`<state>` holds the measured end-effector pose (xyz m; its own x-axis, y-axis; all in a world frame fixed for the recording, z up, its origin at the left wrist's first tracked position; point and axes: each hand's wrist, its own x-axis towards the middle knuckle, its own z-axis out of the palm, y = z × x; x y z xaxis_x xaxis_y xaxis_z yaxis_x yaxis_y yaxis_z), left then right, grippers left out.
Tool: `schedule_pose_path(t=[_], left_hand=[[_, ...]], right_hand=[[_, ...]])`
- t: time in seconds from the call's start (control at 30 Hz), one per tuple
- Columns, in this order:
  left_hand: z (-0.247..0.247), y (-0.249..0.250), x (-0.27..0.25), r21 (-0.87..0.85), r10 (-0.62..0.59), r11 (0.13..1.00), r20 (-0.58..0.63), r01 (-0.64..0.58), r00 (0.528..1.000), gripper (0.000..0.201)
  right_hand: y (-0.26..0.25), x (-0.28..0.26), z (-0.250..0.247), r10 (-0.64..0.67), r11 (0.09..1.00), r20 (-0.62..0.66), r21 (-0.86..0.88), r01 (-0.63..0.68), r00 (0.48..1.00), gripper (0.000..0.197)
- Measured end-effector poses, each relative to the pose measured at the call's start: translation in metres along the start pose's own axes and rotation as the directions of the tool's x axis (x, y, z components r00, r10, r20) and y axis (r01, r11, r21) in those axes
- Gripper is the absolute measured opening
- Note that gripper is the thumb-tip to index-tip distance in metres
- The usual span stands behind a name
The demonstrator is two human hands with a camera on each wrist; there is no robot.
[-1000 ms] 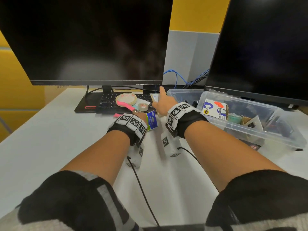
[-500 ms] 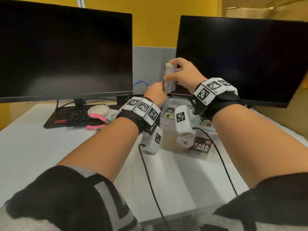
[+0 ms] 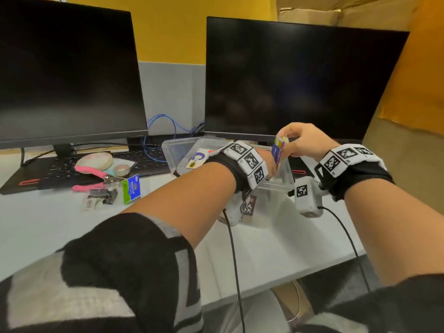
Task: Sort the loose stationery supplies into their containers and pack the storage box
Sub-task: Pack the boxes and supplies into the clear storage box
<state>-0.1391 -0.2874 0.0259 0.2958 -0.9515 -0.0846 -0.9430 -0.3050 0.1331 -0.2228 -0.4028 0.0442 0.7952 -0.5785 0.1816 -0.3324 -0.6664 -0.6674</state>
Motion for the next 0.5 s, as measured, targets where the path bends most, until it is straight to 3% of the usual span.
schedule_pose_path(t=[0.17, 0.37, 0.5], left_hand=[[-0.001, 0.01, 0.007, 0.162, -0.062, 0.986, 0.136, 0.039, 0.989, 0.042], [0.001, -0.007, 0.01, 0.099, -0.135, 0.986, 0.022, 0.133, 0.991, 0.032], [-0.002, -0.002, 0.013, 0.078, -0.155, 0.985, 0.015, 0.153, 0.988, 0.033]], right_hand=[[0.012, 0.008, 0.01, 0.014, 0.973, 0.128, -0.231, 0.016, 0.992, 0.034], [0.005, 0.014, 0.023, 0.091, 0.858, 0.24, -0.512, 0.046, 0.967, 0.043], [0.003, 0.015, 0.025, 0.169, 0.836, 0.299, -0.548, 0.024, 0.939, 0.041]])
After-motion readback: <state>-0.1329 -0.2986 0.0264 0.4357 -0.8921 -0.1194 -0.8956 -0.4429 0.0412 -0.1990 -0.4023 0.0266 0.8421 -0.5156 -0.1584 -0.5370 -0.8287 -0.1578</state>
